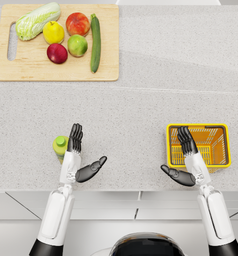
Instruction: Pick up the green tea and place it into the yellow basket
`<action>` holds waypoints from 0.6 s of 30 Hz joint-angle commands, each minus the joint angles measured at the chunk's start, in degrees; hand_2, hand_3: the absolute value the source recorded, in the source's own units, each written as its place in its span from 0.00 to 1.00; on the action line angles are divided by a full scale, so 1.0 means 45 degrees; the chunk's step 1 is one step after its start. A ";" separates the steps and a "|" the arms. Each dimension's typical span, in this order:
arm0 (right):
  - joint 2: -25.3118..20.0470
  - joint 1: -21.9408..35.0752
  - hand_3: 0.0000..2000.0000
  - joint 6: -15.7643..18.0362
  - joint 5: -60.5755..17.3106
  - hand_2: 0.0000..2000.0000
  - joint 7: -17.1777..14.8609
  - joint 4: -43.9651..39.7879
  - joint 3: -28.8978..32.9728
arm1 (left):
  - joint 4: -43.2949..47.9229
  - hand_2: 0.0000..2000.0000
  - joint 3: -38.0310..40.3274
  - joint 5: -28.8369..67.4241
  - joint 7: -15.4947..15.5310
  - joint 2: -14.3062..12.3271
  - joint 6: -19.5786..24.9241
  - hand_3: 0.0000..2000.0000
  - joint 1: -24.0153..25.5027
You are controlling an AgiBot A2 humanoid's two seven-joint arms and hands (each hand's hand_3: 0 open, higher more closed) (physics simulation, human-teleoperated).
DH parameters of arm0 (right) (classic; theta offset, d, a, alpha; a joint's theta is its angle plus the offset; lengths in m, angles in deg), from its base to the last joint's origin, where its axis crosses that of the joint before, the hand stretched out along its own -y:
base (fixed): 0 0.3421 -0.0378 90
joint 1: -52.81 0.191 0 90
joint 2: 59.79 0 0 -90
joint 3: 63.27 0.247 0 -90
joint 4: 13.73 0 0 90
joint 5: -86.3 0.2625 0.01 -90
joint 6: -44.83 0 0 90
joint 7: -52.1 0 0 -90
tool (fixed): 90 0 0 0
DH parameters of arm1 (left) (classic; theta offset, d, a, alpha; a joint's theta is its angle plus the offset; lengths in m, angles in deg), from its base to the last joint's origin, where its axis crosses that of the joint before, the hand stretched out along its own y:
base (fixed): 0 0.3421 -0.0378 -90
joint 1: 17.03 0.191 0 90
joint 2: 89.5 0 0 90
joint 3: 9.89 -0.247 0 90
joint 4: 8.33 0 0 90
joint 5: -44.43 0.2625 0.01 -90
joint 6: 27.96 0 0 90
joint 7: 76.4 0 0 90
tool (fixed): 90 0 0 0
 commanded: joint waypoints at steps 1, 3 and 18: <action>0.0000 0.0000 0.00 0.0000 0.0000 0.00 0.0000 0.0000 0.0000 | 0.0000 0.00 0.0000 0.0000 0.0000 0.0000 0.0000 0.00 0.0000; 0.0000 0.0000 0.00 0.0000 0.0000 0.00 0.0000 0.0000 0.0000 | 0.0000 0.00 0.0000 0.0000 0.0000 0.0000 0.0000 0.00 0.0000; -0.0379 0.0554 0.00 -0.0802 0.0000 0.00 0.0812 0.0814 0.0878 | 0.0658 0.00 0.1472 0.0001 0.0943 -0.0286 0.0945 0.00 -0.0435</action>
